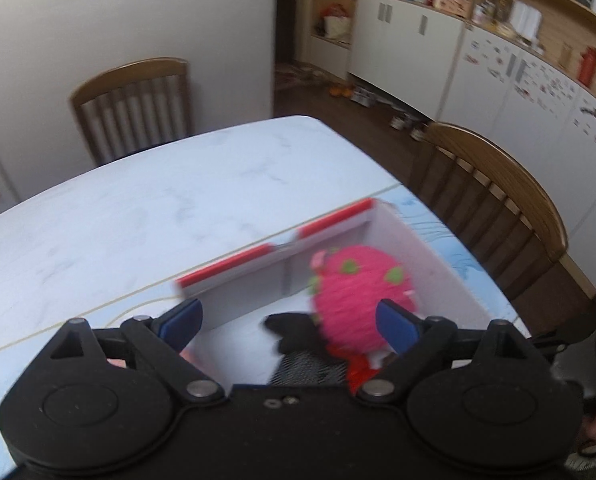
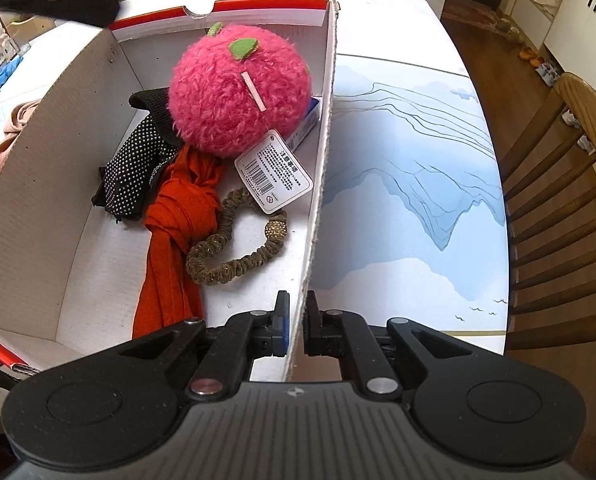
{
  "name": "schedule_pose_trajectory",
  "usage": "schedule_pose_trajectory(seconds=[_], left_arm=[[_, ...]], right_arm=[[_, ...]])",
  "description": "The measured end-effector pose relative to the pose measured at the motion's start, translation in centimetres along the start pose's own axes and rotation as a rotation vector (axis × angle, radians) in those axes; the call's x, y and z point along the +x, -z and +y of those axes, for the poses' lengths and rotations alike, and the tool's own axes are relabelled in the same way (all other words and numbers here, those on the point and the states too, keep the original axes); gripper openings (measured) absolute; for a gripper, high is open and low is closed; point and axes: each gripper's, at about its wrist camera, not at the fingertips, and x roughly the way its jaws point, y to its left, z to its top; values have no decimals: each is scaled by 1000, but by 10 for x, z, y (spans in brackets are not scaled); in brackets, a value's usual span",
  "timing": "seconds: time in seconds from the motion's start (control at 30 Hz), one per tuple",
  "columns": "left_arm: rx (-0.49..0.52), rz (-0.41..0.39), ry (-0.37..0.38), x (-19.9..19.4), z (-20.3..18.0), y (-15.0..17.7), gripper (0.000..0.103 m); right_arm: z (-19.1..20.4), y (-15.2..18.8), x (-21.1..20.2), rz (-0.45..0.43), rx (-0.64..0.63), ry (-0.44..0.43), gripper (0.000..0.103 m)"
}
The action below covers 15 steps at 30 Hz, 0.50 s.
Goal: Organize objects
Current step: 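Release the plush onto the tissue pack and withdraw the left gripper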
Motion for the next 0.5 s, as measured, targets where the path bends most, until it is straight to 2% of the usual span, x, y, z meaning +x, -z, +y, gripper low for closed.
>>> schedule_pose_trajectory(seconds=[0.2, 0.5], left_arm=[[-84, 6, -86, -19, 48, 26, 93], [-190, 34, -184, -38, 96, 70, 101]], right_arm=[[1, 1, -2, 8, 4, 3, 5], [1, 3, -2, 24, 13, 9, 5]])
